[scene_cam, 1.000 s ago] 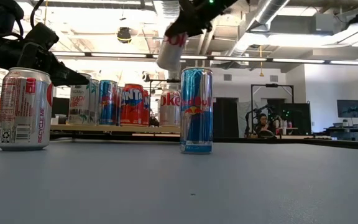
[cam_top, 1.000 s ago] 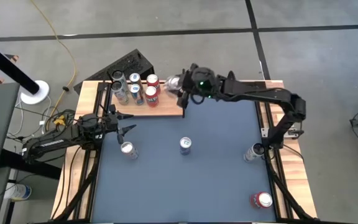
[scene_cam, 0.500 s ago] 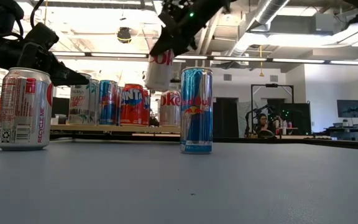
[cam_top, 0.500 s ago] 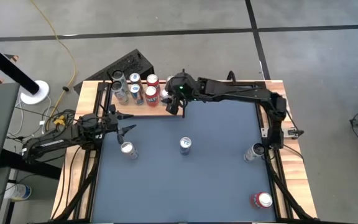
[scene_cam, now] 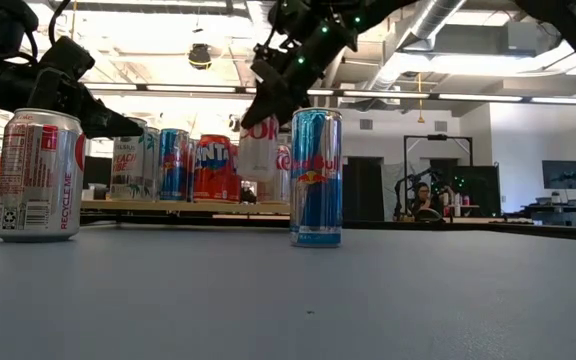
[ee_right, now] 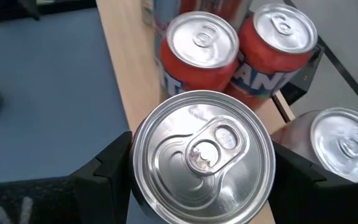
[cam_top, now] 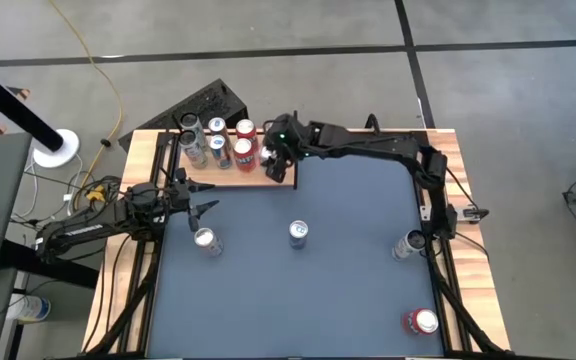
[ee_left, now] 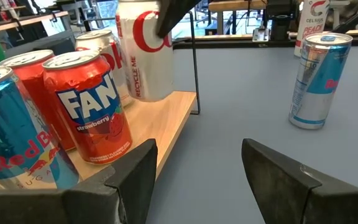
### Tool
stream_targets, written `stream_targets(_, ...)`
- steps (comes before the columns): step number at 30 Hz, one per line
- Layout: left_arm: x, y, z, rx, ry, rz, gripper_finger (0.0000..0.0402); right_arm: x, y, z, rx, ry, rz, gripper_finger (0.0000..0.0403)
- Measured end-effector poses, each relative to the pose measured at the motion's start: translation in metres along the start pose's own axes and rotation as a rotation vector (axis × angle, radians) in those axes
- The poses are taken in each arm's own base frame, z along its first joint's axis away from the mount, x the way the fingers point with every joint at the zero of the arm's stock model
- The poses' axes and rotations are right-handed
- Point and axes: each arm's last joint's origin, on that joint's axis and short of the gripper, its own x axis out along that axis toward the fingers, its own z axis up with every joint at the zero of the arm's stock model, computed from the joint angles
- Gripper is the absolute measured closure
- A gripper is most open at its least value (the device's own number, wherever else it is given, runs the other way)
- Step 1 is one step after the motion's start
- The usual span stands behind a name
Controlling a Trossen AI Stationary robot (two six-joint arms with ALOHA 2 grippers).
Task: Place canned beverage on shelf
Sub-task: Put the top silver soda can on the shelf aligned with the other silver soda can
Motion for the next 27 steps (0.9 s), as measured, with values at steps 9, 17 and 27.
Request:
stream_targets(9,0.000,0.000,0.000,0.000,0.000,0.001,0.0177,0.017,-0.002,-0.009,-0.003,0.035,0.042,0.0142)
stream_targets(17,0.000,0.000,0.000,0.000,0.000,-0.001,0.0177,0.031,-0.004,-0.016,-0.007,0.067,0.035,0.0142)
stream_targets(27,0.000,0.000,0.000,0.000,0.000,-0.001,0.0177,0.031,-0.007,-0.016,-0.029,0.071,0.034,0.0124)
